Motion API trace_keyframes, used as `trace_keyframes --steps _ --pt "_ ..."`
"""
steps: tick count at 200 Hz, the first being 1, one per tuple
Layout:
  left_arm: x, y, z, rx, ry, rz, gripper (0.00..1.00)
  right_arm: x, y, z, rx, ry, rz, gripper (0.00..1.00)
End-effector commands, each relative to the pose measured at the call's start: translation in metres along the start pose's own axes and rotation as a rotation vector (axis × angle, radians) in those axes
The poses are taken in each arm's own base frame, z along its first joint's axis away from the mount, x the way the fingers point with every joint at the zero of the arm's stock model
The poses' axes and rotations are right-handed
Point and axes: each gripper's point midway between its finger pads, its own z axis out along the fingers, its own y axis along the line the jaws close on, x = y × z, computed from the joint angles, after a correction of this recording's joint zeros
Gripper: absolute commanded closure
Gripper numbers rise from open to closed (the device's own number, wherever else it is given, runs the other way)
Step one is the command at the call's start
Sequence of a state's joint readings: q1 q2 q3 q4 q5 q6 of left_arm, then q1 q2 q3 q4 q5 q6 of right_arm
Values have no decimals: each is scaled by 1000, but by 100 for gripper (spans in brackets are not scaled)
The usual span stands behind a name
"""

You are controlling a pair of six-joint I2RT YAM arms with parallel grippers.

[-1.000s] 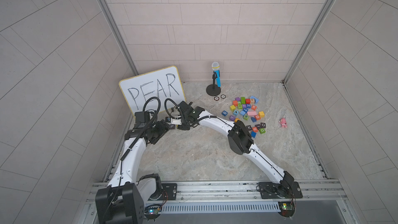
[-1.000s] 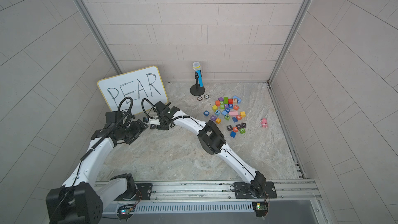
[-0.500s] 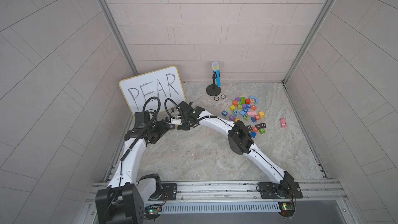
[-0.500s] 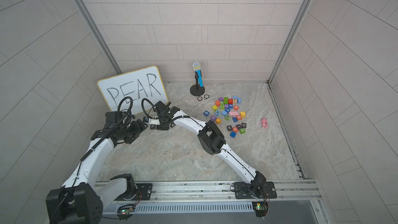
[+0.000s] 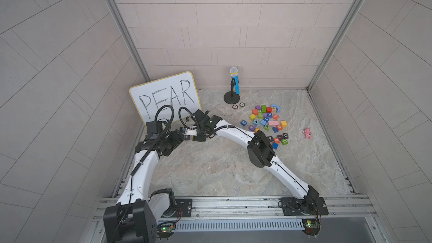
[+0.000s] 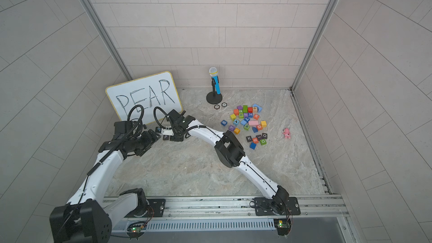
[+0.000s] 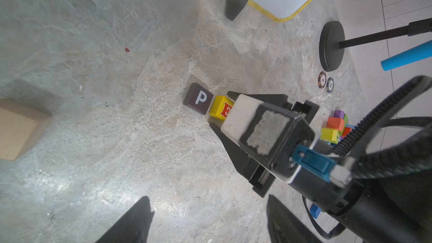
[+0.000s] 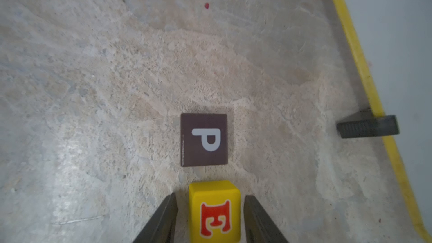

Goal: Spell the uppercase word “pear” with letter blocks
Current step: Place the letter block at the center of the board.

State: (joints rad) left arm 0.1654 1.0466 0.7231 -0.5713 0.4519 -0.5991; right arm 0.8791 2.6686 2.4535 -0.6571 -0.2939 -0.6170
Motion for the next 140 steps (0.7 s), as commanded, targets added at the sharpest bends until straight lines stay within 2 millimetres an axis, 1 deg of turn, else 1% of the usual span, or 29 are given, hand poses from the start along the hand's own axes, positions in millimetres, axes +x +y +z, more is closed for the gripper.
trace_keyframes --steps 1,23,88,110,140 --pt "0 1 -2 4 -17 -2 19 4 16 -8 -57 36 -3 52" --pt "-1 1 -2 3 -19 -4 19 3 16 -8 -57 34 -2 54" --pt "-1 1 -2 5 -20 -4 18 0 12 -12 -38 29 -5 53" --pt "-2 0 -3 12 -27 0 18 -4 10 -18 -32 20 -7 49" --pt "-2 -2 -5 21 -34 8 18 -11 5 -33 -15 14 -16 45"
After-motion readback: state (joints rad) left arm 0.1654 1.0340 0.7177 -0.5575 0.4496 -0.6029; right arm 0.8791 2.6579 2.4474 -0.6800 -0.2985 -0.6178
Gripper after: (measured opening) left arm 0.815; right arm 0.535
